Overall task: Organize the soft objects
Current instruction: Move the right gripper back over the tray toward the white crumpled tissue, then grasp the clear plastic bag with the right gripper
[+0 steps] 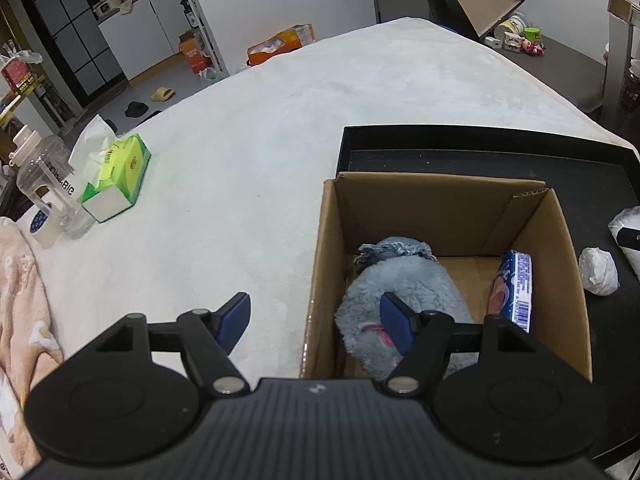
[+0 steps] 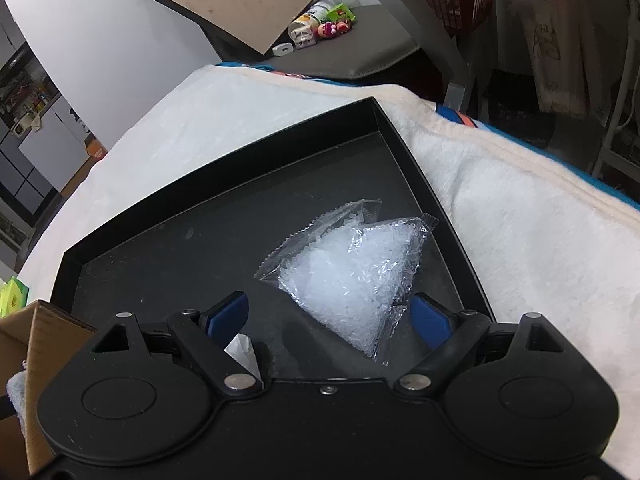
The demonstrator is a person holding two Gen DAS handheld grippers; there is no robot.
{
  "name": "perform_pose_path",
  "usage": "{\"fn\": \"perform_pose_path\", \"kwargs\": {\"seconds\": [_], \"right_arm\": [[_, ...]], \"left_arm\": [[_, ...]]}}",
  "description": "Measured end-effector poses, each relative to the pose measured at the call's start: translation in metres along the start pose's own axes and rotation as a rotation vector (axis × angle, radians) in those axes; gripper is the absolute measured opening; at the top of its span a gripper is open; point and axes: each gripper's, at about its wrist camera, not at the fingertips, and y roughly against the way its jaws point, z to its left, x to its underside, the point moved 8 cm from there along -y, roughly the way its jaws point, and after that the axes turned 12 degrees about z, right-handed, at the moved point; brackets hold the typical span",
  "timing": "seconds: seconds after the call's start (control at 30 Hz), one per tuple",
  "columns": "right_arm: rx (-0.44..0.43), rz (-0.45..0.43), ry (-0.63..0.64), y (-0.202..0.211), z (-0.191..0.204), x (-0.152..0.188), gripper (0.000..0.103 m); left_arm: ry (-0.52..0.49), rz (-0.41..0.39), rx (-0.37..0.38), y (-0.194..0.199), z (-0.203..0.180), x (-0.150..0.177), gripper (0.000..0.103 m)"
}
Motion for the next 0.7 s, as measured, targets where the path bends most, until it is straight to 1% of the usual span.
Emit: {"fn": "perform_pose_path", "kwargs": {"seconds": [0.1, 0.13, 0.17, 0.2, 0.23, 0.3, 0.37, 0.4, 0.5, 0.7], "right_arm": [[0.019, -0.016, 0.022, -0.001, 0.000, -0.001, 0.087], [0.025, -0.020, 0.029, -0.002, 0.001, -0.001, 0.085], [0.033, -0.025, 0.038, -0.001, 0.001, -0.001, 0.077], [0.047, -0.032, 0.052, -0.001, 0.002, 0.000, 0.062], [0.054, -0.039, 0.063, 0.000, 0.003, 0.000, 0.055], [0.041, -0.049, 0.095, -0.001, 0.007, 0.003, 0.043], [0.054, -0.056, 0.117, 0.001, 0.010, 0.004, 0.036], [0.056, -0.057, 0.125, 0.003, 0.012, 0.004, 0.033], [0.051, -0.049, 0.134, 0.007, 0.015, 0.009, 0.030], [0.059, -0.030, 0.110, 0.023, 0.012, 0.019, 0.027]], "left_arm": [[0.003, -0.006, 0.002, 0.002, 0.002, 0.000, 0.070], [0.004, -0.009, 0.002, 0.003, 0.003, 0.000, 0.070], [0.004, -0.012, 0.002, 0.003, 0.003, 0.000, 0.070], [0.006, -0.014, 0.003, 0.004, 0.004, 0.000, 0.070], [0.007, -0.017, 0.002, 0.005, 0.006, 0.000, 0.070], [0.008, -0.024, 0.002, 0.007, 0.008, 0.000, 0.070], [0.012, -0.030, 0.007, 0.010, 0.011, -0.001, 0.070], [0.014, -0.033, 0.010, 0.011, 0.012, -0.001, 0.070], [0.025, -0.036, 0.019, 0.013, 0.018, 0.001, 0.070], [0.028, -0.040, 0.062, 0.017, 0.023, 0.008, 0.070]]}}
